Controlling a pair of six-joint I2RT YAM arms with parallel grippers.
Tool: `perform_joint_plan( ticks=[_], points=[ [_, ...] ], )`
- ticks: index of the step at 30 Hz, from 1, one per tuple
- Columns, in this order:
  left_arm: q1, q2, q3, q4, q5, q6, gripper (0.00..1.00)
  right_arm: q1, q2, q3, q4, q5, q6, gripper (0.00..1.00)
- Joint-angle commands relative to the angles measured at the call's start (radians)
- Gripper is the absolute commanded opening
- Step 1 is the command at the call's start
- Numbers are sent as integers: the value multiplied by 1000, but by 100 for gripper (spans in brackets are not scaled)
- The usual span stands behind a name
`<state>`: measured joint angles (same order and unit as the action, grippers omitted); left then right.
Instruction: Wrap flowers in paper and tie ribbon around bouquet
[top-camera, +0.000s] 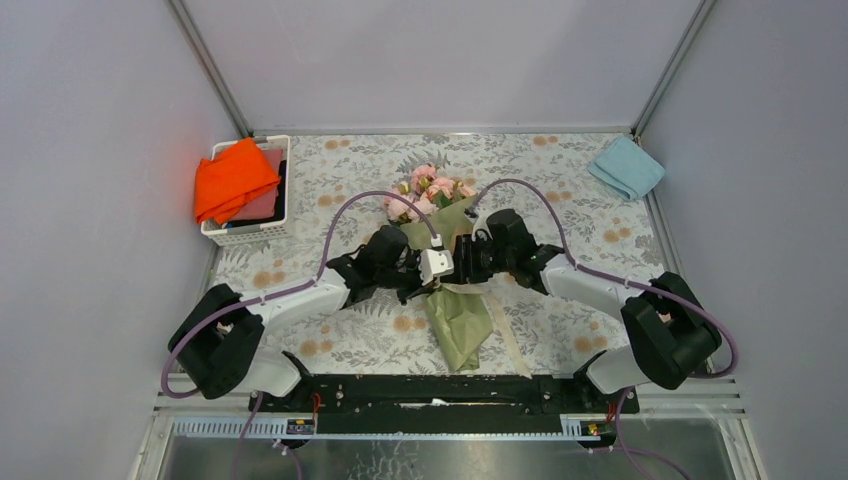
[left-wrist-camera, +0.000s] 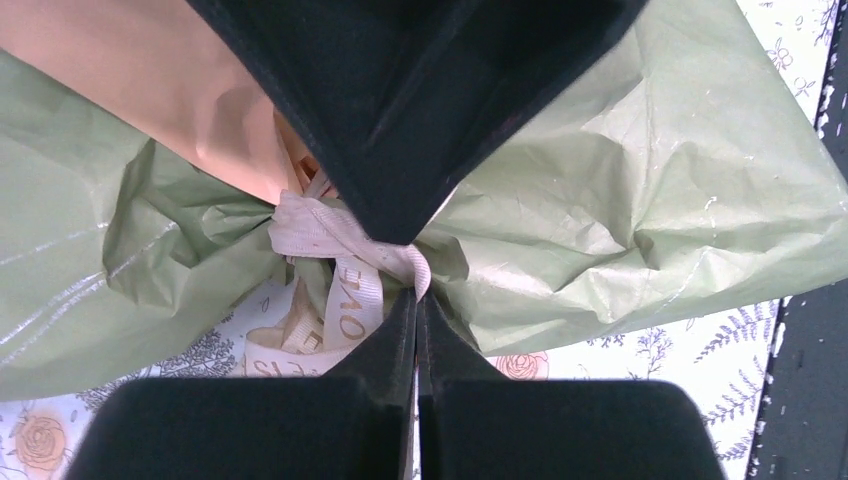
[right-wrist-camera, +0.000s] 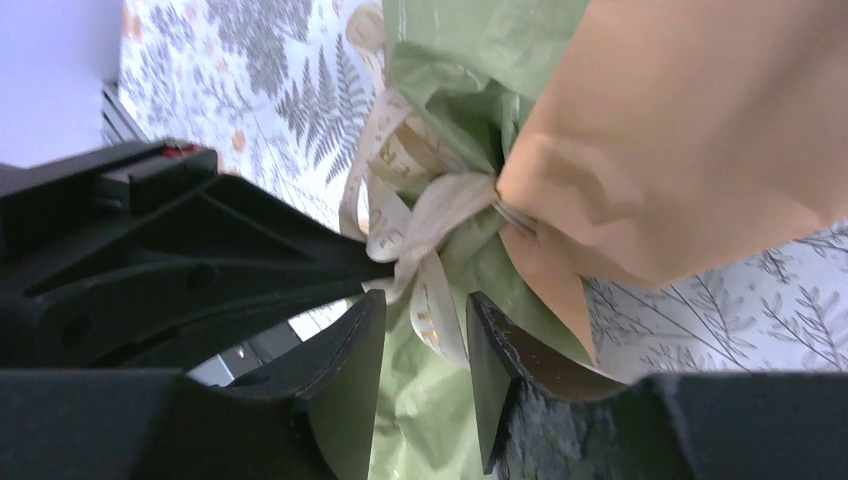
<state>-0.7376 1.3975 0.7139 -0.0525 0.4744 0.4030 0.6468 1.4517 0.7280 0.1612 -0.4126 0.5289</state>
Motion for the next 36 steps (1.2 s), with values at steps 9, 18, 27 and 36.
perform_joint_plan(
  ticks=[9, 18, 27, 36],
  points=[
    [-15, -11, -36, 105, 24, 129, 0, -75, 60, 317, -378, -221, -389, 35],
    [-16, -14, -34, 94, 19, 153, 0, -62, 293, 496, -444, -390, -468, 31],
    [-16, -12, -38, 93, 24, 158, 0, -23, 340, 537, -594, -300, -621, 43],
    [-17, -14, -36, 88, 23, 164, 0, 4, 389, 560, -589, -234, -637, 44]
  ],
)
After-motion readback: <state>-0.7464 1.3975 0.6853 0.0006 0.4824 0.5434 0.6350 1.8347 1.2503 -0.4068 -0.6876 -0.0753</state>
